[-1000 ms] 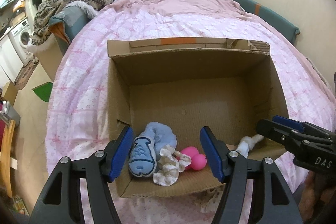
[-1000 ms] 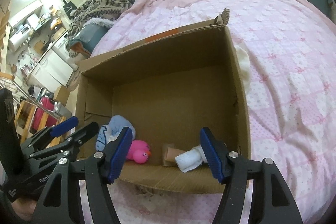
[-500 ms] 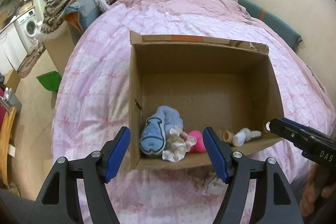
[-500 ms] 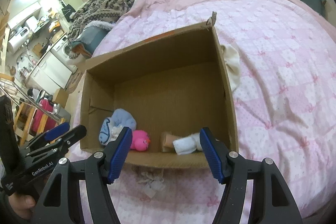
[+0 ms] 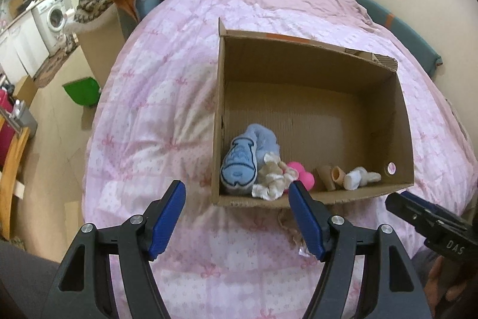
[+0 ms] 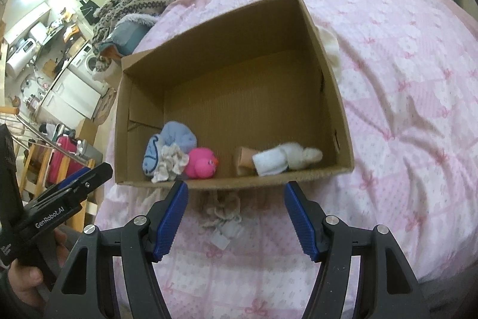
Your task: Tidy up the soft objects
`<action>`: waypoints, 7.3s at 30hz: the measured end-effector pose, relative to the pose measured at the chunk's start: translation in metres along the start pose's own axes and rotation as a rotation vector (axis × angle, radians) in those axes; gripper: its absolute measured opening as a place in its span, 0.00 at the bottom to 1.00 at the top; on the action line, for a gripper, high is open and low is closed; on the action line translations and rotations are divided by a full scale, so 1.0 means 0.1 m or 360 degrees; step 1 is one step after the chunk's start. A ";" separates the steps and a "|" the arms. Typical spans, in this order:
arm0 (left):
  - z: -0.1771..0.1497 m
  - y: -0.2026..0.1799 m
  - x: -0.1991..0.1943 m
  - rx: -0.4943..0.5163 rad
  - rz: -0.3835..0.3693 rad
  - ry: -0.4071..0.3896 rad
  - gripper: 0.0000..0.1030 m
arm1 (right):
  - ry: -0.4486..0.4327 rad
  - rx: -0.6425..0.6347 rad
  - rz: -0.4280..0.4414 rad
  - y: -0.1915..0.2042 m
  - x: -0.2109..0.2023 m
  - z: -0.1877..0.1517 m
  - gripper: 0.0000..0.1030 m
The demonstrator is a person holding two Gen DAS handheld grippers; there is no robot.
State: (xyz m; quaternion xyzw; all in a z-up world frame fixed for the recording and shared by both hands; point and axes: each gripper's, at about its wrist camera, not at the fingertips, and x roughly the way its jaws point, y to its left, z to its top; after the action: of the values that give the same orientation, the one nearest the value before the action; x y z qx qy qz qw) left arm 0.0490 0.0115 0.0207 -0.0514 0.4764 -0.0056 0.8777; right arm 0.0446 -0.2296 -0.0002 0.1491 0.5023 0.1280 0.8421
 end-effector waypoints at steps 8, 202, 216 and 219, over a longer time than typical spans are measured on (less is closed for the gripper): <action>-0.18 0.04 -0.01 -0.0063 -0.0043 0.0084 0.67 | 0.0020 0.0053 0.0015 0.01 -0.03 -0.15 0.68; 0.24 -0.17 -0.86 0.0128 0.0063 -0.0291 0.91 | -0.0441 -0.0217 -0.0039 0.19 -0.97 0.39 1.00; -0.25 0.12 -0.76 0.0027 0.0027 -0.0321 0.96 | -0.0528 -0.0269 -0.0150 0.22 -0.86 -0.12 1.00; -0.26 0.14 -0.71 -0.0012 -0.0001 -0.0308 0.96 | -0.0518 -0.0273 -0.0197 0.20 -0.78 -0.16 1.00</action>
State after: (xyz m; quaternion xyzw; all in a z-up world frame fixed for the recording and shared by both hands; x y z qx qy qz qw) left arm -0.0124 0.0272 0.0647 -0.0552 0.3893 0.0010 0.9194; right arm -0.0064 -0.2378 0.0631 0.0643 0.3550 0.0925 0.9280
